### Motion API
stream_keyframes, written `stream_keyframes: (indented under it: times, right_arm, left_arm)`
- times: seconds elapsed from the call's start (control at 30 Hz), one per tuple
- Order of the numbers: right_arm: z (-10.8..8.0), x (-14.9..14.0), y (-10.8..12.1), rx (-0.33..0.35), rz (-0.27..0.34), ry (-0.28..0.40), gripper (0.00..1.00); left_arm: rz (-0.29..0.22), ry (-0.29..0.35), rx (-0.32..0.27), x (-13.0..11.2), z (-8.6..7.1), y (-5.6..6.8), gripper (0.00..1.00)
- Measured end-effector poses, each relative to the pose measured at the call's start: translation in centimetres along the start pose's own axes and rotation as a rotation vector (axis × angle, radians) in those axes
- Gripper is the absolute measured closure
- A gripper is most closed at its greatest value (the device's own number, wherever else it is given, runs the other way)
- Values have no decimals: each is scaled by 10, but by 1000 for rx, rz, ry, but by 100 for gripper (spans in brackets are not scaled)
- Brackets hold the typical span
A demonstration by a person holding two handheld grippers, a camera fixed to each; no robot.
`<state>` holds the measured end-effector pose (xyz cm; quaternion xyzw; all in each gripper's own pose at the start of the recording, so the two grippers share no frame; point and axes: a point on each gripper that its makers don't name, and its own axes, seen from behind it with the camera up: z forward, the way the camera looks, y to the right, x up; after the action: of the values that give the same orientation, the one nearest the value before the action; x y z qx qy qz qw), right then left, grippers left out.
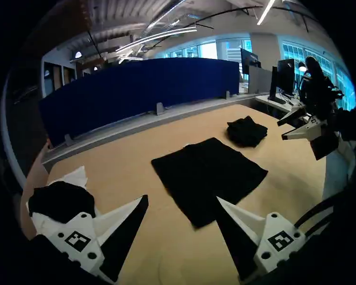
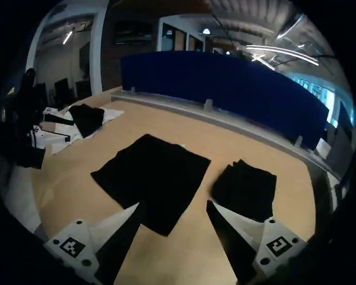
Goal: Fold towel
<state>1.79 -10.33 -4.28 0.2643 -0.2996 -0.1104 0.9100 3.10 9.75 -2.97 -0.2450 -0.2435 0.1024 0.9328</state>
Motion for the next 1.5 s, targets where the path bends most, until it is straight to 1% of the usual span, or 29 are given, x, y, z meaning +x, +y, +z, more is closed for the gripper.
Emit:
stream_keyframes:
  times: [0.07, 0.17, 0.37, 0.47, 0.67, 0.97, 1.1, 1.27, 1.5]
  right_arm:
    - [1, -6, -4, 20, -10, -25, 0]
    - [3, -12, -8, 36, -19, -45, 0]
    - [6, -22, -12, 47, -21, -71, 0]
    - [10, -29, -12, 50, -18, -84, 0]
    - [18, -42, -11, 55, -21, -115, 0]
    - [33, -62, -14, 77, -36, -154, 0]
    - [39, -72, -15, 84, -43, -172, 0]
    - [45, -83, -16, 95, -49, -194, 0]
    - [55, -96, -16, 108, -44, -221, 0]
  left_arm:
    - [8, -24, -24, -5, 2, 4, 4]
    - [11, -50, -43, -10, 6, 7, 4]
    - [17, -87, -83, -20, 12, 15, 4]
    - [35, -109, -98, -28, 16, 19, 4]
    - [62, -147, -122, -44, 28, 24, 3]
    - [75, -199, -153, -66, 46, 34, 4]
    - [85, -227, -165, -78, 54, 37, 3]
    - [85, -259, -176, -90, 65, 40, 4]
    - [91, -298, -196, -103, 83, 45, 4]
